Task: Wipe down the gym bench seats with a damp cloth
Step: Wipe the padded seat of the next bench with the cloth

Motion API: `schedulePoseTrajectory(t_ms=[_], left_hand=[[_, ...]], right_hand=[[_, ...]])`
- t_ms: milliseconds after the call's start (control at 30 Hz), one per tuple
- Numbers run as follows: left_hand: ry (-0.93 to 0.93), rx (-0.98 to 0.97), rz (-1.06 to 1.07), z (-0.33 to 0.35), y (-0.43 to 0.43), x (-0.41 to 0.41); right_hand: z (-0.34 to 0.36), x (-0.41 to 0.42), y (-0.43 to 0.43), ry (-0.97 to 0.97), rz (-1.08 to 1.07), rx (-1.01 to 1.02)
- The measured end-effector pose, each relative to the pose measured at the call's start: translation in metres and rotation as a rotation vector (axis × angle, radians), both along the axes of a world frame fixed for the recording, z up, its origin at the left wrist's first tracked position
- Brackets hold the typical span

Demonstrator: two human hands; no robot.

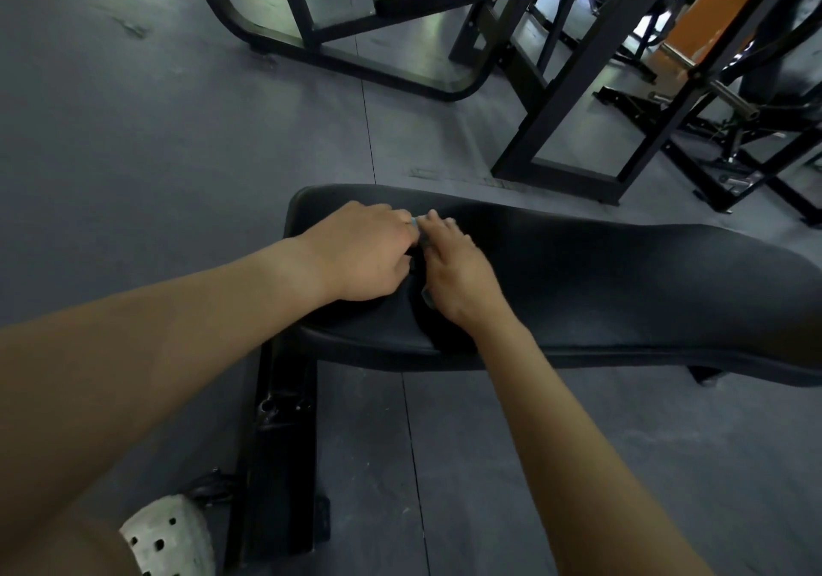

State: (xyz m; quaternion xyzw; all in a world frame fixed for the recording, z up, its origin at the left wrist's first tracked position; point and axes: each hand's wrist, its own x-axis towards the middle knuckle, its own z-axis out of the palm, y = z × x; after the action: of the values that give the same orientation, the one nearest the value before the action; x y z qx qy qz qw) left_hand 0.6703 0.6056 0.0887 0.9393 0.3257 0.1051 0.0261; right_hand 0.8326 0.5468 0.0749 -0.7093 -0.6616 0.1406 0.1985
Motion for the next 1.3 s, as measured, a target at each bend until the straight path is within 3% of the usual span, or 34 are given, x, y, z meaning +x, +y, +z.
schedulePoseTrajectory(t_ms=[167,400,667,800,1100,1300], left_hand=[[-0.044,-0.031,0.014,0.003,0.0,-0.006],[0.016,-0.006,0.087,0.0,0.002,-0.028],[0.036,-0.004,0.117,-0.002,0.003,-0.035],[0.055,0.006,0.111,-0.002,0.002,-0.027],[0.035,0.037,0.108,-0.006,0.005,-0.026],[0.031,0.039,0.115,-0.002,0.001,-0.022]], right_hand=[[-0.005,0.017,-0.003,-0.016,0.091,-0.029],[0.008,0.028,0.024,-0.063,-0.12,-0.057],[0.001,0.014,-0.014,-0.174,0.211,-0.032],[0.006,0.023,-0.014,-0.183,0.259,-0.057],[0.007,0.038,0.047,-0.138,-0.095,-0.041],[-0.001,0.019,0.019,-0.153,0.128,-0.067]])
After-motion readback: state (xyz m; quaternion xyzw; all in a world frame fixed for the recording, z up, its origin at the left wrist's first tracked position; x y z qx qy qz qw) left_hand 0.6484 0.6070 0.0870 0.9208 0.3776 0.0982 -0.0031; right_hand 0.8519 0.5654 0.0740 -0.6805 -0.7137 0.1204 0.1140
